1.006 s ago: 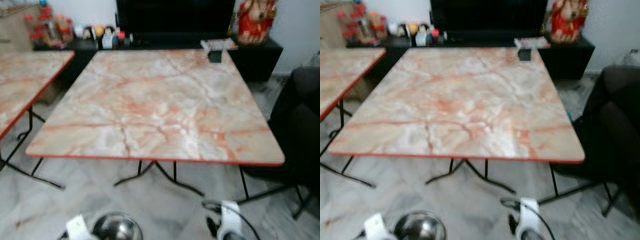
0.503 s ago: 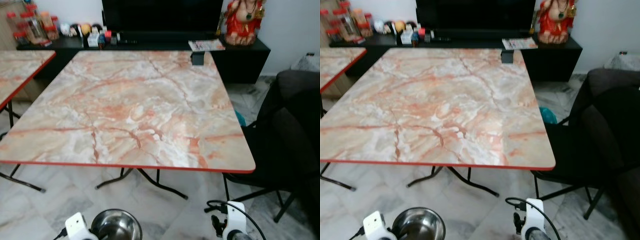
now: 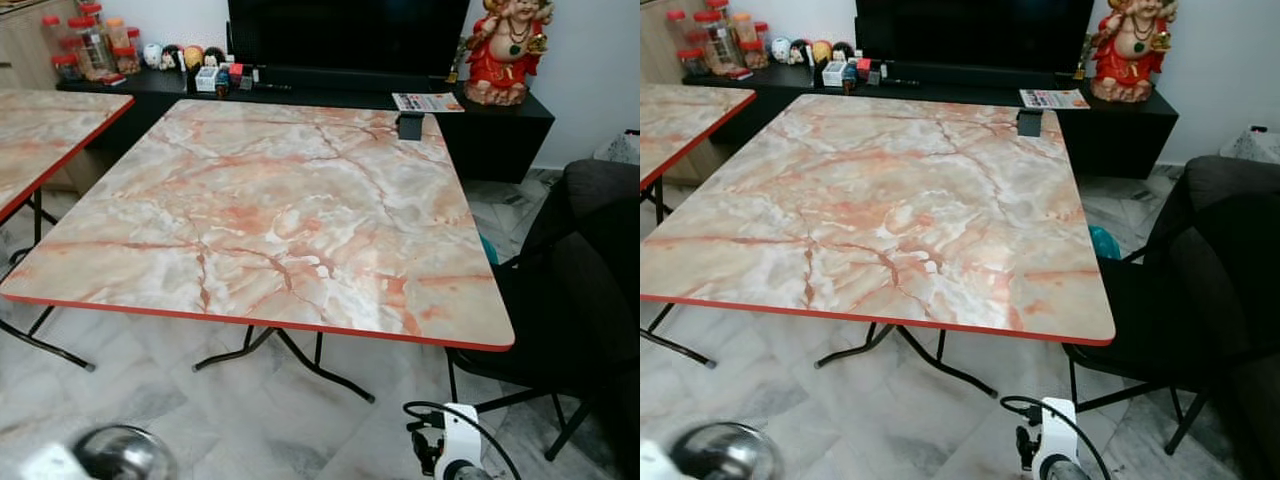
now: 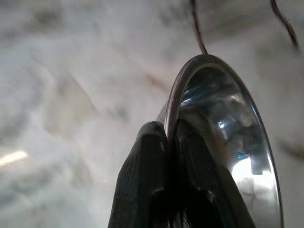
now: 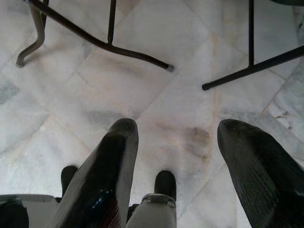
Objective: Setting the table
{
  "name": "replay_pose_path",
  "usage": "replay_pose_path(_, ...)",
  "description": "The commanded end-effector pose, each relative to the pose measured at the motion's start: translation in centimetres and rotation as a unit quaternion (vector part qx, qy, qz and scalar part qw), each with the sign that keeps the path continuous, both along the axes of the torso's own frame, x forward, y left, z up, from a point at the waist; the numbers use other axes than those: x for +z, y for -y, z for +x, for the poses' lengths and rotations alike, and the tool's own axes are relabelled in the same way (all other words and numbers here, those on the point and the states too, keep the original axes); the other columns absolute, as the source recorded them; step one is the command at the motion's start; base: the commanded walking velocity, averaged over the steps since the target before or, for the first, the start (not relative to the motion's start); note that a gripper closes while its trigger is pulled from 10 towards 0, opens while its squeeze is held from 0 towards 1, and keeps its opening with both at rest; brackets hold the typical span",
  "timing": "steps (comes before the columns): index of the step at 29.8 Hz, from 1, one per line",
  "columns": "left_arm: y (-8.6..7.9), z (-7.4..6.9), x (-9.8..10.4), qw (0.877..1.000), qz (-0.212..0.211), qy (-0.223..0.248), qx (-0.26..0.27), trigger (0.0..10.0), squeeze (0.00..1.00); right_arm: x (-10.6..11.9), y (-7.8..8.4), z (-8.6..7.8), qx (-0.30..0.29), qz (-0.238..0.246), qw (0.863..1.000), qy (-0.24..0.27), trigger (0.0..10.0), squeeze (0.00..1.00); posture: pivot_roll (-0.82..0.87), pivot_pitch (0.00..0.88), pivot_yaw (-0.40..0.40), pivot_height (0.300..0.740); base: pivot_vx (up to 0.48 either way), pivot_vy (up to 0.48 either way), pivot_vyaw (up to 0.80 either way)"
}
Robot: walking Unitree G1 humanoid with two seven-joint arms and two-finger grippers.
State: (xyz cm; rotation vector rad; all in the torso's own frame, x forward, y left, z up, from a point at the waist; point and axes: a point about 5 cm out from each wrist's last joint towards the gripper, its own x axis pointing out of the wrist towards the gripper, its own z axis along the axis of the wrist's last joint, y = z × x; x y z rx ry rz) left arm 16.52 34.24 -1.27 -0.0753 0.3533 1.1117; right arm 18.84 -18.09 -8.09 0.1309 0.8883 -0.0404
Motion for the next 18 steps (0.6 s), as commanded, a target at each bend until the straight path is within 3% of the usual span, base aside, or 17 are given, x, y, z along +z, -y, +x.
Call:
replay_pose_path(1,-1.4,0.1,2.0,0.997,0.065,0.018,0.038,10.0,0.0,0.2,-0.3,0.5,0.011,0.0,1.0,0.003,10.0,0.0,0.03,0.0,-0.048,0.74,0.0,0.0,0.0)
replay_pose_path(3,-1.8,0.1,2.7,0.995,0.084,0.023,0.05,10.0,0.0,0.2,-0.4,0.5,0.013,0.0,1.0,0.003,10.0,0.0,0.04,0.0,-0.049,0.74,0.0,0.0,0.0)
replay_pose_path(4,-2.5,0.1,3.8,0.991,0.118,0.027,0.063,10.0,0.0,0.3,-0.5,0.7,0.015,0.0,1.0,0.004,10.0,0.0,0.04,0.0,-0.05,0.74,0.0,0.0,0.0)
replay_pose_path(5,-3.3,0.0,5.5,0.981,0.169,0.033,0.086,10.0,0.0,0.4,-0.6,0.9,0.017,0.002,1.0,0.006,10.0,0.0,0.04,0.0,-0.053,0.74,0.0,0.0,0.0)
replay_pose_path(7,-4.1,-0.1,7.3,0.97,0.211,0.043,0.111,10.0,0.0,0.4,-0.7,1.0,0.019,0.003,1.0,0.007,10.0,0.0,0.05,0.0,-0.054,0.74,0.0,0.0,0.0)
replay_pose_path(10,-5.1,-0.3,10.5,0.949,0.266,0.07,0.153,10.0,0.0,0.5,-0.8,1.2,0.022,0.003,1.0,0.009,10.0,0.0,0.06,0.0,-0.061,0.74,0.0,0.0,0.0)
replay_pose_path(11,-5.4,0.1,12.6,0.937,0.293,0.1,0.161,10.0,0.0,0.5,-0.9,1.3,0.025,0.003,1.0,0.009,10.0,0.0,0.06,0.0,-0.064,0.74,0.0,0.0,0.0)
replay_pose_path(13,-5.3,0.4,13.5,0.932,0.303,0.115,0.161,10.0,0.0,0.5,-0.9,1.3,0.026,0.003,1.0,0.009,10.0,0.0,0.06,0.0,-0.064,0.74,0.0,0.0,0.0)
replay_pose_path(16,-4.2,3.8,17.1,0.925,0.315,0.199,0.071,10.0,0.0,0.5,-0.9,1.2,0.028,0.003,1.0,0.008,10.0,0.0,0.07,0.0,-0.067,0.74,0.0,0.0,0.0)
replay_pose_path(18,-2.4,6.9,18.9,0.92,0.289,0.264,-0.023,10.0,0.0,0.5,-1.0,1.2,0.029,0.003,1.0,0.007,10.0,0.0,0.07,0.0,-0.067,0.74,0.0,0.0,0.0)
